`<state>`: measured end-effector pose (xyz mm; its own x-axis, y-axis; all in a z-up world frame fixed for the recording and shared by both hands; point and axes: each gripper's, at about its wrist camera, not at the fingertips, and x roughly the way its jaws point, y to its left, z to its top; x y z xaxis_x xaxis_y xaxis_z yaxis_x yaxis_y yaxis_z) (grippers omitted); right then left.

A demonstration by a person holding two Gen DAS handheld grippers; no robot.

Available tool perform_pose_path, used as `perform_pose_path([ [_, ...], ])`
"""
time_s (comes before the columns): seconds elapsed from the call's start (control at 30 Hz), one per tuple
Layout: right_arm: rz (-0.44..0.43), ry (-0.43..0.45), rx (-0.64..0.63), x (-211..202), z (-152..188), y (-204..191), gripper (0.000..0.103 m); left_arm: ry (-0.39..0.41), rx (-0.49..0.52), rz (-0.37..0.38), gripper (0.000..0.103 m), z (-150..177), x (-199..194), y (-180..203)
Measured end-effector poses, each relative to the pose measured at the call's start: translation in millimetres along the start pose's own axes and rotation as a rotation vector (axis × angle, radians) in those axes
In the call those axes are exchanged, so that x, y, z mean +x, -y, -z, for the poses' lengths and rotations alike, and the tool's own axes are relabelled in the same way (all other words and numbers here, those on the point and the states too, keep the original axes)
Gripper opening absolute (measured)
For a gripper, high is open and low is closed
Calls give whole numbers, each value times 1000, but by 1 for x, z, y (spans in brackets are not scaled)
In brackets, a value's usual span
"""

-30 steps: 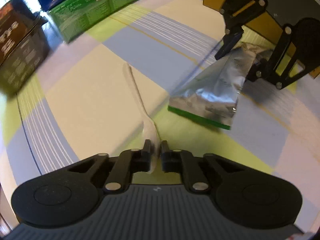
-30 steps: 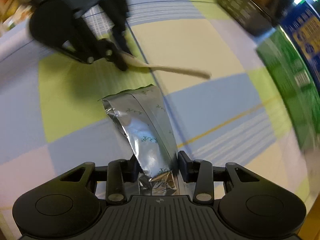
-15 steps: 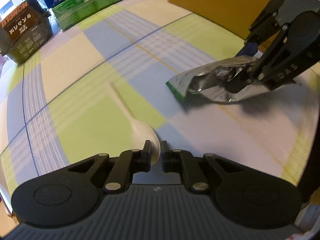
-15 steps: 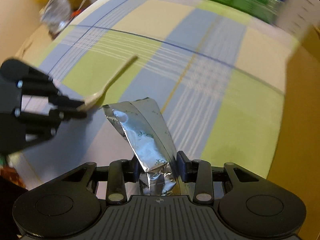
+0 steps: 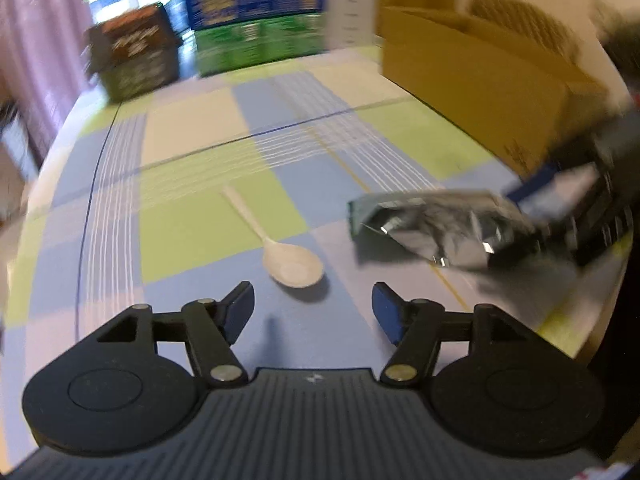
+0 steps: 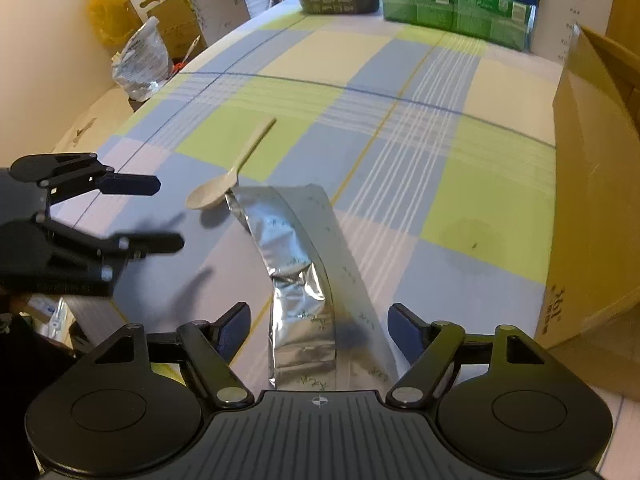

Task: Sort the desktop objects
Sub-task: 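Close left tool on the white spoon handle while right tool lifts the foil bag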

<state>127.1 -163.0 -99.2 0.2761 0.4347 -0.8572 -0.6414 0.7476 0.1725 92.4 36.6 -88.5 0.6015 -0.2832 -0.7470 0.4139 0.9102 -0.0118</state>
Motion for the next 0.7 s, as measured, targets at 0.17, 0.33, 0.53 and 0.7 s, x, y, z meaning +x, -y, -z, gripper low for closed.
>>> perform_pose_path([
  [0.17,29,-4,-19,11,-1,1,74,11,-195,9,66,-8,13,-18],
  [0.33,41,10,-3,21,-2,3,74,-8,-246,-24,66,-14,26,-23],
  [0.53,25,12,-8,30,-1,0,73,-40,-250,-57,61,-20,44,-20],
  [0.7,66,29,-36,32,-5,-5,53,-55,-211,-81,45,-17,49,-15],
])
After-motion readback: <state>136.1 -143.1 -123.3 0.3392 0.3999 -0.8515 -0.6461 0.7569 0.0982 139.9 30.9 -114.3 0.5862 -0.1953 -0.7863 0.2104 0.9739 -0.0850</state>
